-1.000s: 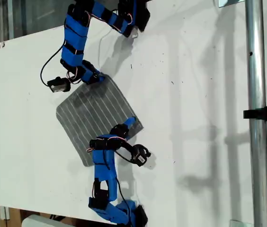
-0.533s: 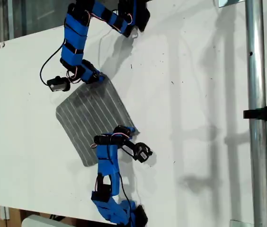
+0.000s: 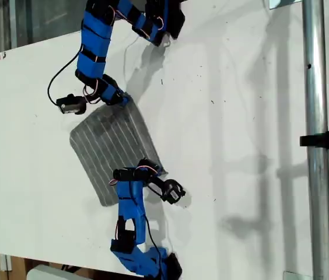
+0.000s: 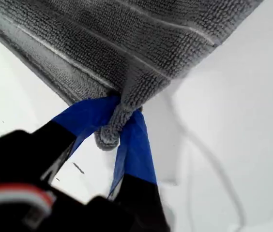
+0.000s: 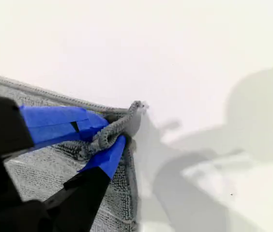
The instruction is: Grasp corners of a towel and fold twice.
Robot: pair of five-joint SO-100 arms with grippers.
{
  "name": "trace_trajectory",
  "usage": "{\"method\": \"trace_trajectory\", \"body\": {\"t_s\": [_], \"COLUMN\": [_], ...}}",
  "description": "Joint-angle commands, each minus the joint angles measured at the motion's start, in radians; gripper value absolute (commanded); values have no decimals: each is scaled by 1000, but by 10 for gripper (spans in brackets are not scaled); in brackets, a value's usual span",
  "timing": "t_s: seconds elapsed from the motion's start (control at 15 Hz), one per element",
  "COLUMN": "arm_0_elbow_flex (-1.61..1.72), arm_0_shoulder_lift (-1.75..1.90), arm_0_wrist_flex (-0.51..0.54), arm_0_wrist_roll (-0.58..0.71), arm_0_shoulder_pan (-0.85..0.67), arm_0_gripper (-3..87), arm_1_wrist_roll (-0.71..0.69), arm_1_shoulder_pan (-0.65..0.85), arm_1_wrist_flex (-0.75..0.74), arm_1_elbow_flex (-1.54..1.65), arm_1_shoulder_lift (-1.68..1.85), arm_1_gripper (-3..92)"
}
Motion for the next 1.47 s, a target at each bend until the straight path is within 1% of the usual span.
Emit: {"method": "trace_trajectory", "body": {"t_s": [0.0,0.07,0.2,0.33,0.4,0.47,0.53,0.67,0.73,0.87,1.0,1.07,1.13,1.2,1.4], "arm_0_elbow_flex": [51,66,84,75,86,135,206,330,374,472,554,572,568,566,637], "arm_0_shoulder_lift": [172,221,298,365,396,434,472,563,607,680,741,778,818,879,1098], "arm_0_wrist_flex": [51,54,57,52,54,57,51,-2,-11,0,-3,5,31,46,40], "arm_0_wrist_roll": [-31,-28,-95,-192,-225,-230,-212,-135,-100,-29,40,60,80,98,140], "arm_0_shoulder_pan": [77,126,244,354,376,365,319,199,133,-18,-143,-196,-245,-293,-414], "arm_0_gripper": [-8,-8,-8,-8,-8,-8,-8,-8,-8,-8,-8,-8,-8,-8,-8], "arm_1_wrist_roll": [75,129,265,417,451,437,383,242,178,60,-46,-77,-92,-97,-72], "arm_1_shoulder_pan": [-107,-173,-339,-509,-540,-512,-442,-310,-250,-153,-81,-48,-14,15,66], "arm_1_wrist_flex": [49,58,104,172,190,175,146,127,101,69,75,89,63,8,-190], "arm_1_elbow_flex": [15,52,92,54,21,18,28,-92,-175,-430,-793,-966,-1045,-1029,-822], "arm_1_shoulder_lift": [112,144,199,267,305,337,331,178,80,-190,-495,-601,-627,-578,-298], "arm_1_gripper": [-2,-3,-3,-3,-3,-3,-3,-3,-3,-3,-3,-3,-3,-3,-3]}}
